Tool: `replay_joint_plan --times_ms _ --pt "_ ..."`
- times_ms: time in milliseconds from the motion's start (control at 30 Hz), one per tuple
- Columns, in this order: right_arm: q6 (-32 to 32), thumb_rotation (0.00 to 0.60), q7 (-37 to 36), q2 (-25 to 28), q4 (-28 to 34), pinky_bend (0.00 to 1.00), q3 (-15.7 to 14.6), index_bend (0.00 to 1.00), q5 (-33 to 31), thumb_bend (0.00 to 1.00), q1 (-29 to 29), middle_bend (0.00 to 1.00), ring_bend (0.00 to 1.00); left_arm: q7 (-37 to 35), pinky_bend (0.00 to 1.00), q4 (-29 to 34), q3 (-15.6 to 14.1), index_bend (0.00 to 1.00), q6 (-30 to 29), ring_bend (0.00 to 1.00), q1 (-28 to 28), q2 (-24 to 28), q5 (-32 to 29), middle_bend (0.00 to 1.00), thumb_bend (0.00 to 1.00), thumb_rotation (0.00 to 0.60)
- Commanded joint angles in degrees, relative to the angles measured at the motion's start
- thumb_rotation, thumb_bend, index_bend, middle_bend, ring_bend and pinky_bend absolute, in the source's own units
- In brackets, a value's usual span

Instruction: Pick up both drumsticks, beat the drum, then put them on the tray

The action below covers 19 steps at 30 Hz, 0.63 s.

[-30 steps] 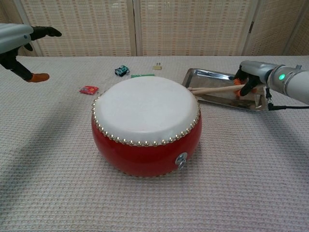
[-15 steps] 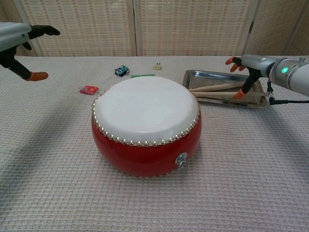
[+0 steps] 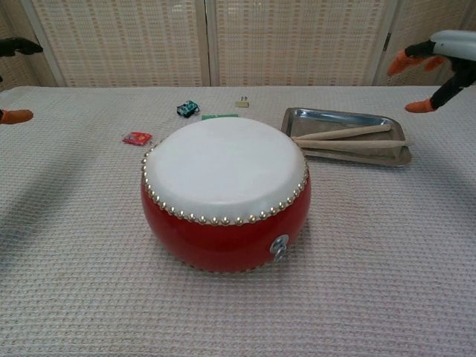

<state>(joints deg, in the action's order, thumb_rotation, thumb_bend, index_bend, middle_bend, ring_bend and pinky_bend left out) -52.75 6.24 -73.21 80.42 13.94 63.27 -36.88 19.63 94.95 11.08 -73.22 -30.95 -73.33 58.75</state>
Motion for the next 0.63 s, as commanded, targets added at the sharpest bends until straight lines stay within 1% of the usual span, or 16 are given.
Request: replay_joint_plan --times_ms 33,133,200,267,400,500,633 --pt "-10.69 0.6 -2.23 8.06 7.71 0.18 -4.95 0.18 8.72 0.22 8.96 0.18 0.07 -4.33 0.21 -1.63 -1.31 0.02 -2.0 0.0 3.34 1.44 2.28 0.01 0.32 0.6" --pt "-14.94 0.6 -6.26 9.98 8.27 0.17 -7.63 0.11 12.31 0.22 13.25 0.18 0.05 -6.86 0.21 -2.5 -2.87 0.02 -3.07 0.0 5.73 2.3 4.25 0.01 0.32 0.6" --pt "-18.76 0.6 -8.07 10.29 7.86 0.15 -9.26 0.07 14.7 0.22 16.23 0.17 0.03 -7.43 0.21 -3.05 -4.08 0.02 -4.29 0.0 7.38 2.59 5.61 0.01 0.32 0.6" --pt "-22.53 0.6 -8.96 9.89 7.16 0.14 -10.45 0.05 16.68 0.22 18.77 0.17 0.02 -7.41 0.21 -3.37 -5.16 0.02 -5.58 0.0 8.79 2.64 6.84 0.01 0.32 0.6" --pt "-29.42 0.6 -10.31 8.95 6.51 0.12 -12.84 0.05 20.18 0.22 23.81 0.16 0.0 -6.09 0.2 -3.69 -7.55 0.02 -9.26 0.0 12.0 2.31 9.98 0.01 0.32 0.6" --pt "-32.9 0.6 -9.47 8.53 6.93 0.1 -13.93 0.05 21.74 0.22 26.49 0.16 0.0 -5.6 0.19 -3.02 -9.05 0.02 -11.35 0.0 14.08 2.04 12.09 0.01 0.32 0.6" --pt "-35.31 0.6 -8.43 8.42 8.75 0.1 -14.67 0.05 22.42 0.22 28.95 0.16 0.0 -4.91 0.19 -2.16 -10.25 0.02 -13.42 0.0 16.32 1.64 13.99 0.01 0.32 0.6"
